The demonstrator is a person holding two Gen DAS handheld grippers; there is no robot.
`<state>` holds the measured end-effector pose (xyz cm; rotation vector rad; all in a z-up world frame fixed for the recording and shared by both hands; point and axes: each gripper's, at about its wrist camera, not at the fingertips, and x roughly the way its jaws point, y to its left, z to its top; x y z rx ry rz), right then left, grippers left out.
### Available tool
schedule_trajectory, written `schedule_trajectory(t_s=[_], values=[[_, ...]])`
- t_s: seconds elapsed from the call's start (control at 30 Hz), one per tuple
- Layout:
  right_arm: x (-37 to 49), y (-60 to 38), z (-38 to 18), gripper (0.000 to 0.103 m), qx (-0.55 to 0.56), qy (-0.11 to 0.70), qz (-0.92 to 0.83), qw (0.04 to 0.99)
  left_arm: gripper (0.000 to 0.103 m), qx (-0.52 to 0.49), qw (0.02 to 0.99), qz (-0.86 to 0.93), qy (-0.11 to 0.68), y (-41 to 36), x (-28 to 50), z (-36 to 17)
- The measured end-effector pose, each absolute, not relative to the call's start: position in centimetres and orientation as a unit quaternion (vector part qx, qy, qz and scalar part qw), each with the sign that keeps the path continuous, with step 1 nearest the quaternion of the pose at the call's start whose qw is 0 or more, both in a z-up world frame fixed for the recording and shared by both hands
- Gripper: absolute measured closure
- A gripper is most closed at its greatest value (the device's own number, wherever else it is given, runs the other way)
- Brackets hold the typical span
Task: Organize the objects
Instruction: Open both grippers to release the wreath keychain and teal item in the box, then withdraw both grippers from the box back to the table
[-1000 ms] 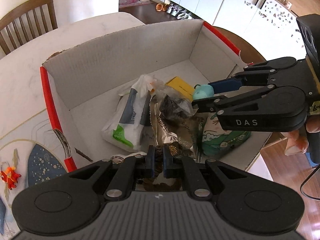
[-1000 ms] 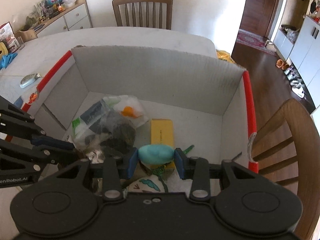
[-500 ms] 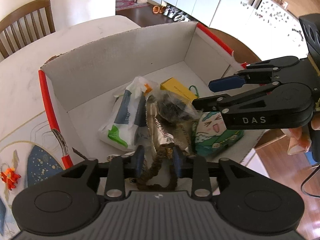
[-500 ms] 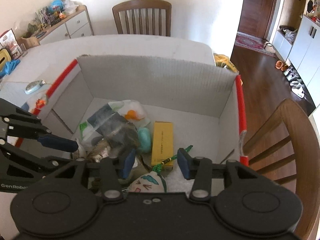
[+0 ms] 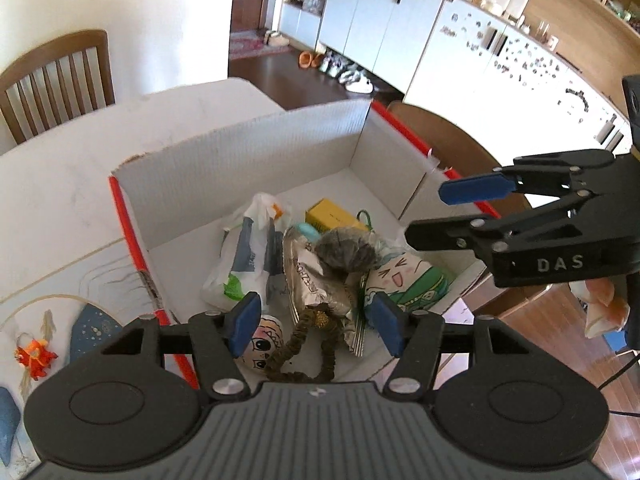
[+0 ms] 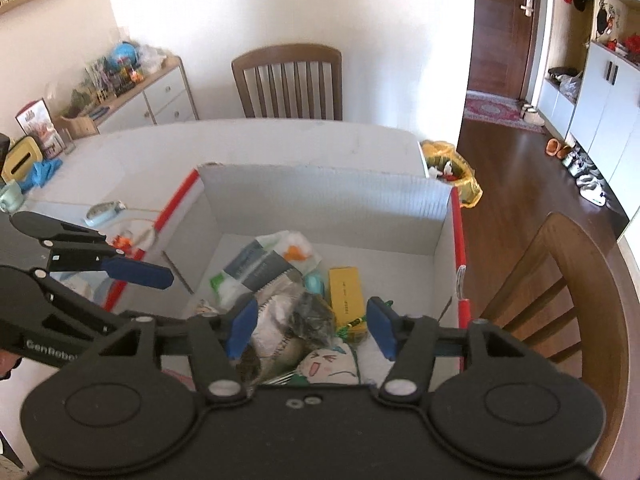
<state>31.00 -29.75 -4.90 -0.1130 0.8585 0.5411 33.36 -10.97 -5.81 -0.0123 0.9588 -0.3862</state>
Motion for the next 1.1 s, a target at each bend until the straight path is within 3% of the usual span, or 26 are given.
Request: schedule_trajectory(t_s=[0.13, 0.37, 0.6, 0.8, 0.9, 1.1], values=[[29.6, -29.4, -3.8, 0.040, -0.048, 0.397, 0.257, 0.880, 0.042, -0.009, 0.879, -0.184, 0.440, -10.4, 32.3, -4.5], [27.2, -28.4, -2.4, 0.025, -0.036, 0.376, 0.251, 0.891, 0.042, -0.021, 0.895, -0.176, 0.409, -8.2, 30.4, -2.3], [25.2, -26.3, -1.7, 0.015, -0.024, 0.367, 0.245, 0.897, 0.032, -0.016, 0.912, -0.159, 0.377, -5.5, 28.4, -0.7], [23.7, -23.4, -1.4, 0.005, -0.020, 0.360, 0.241, 0.901, 0.031, -0.020, 0.918, -0.142, 0.370, -2.5, 27.0, -0.4], [23.1, -21.9, -1.3, 0.003, -0.015, 0.357, 0.244, 0.901, 0.019, -0.023, 0.920, -0.132, 0.369, -0.8, 26.5, -0.3], [22.4, -18.8, -1.5, 0.003, -0.015, 0.359, 0.253, 0.898, 0.017, -0.033, 0.922, -0.114, 0.369, 3.0, 25.6, -0.5]])
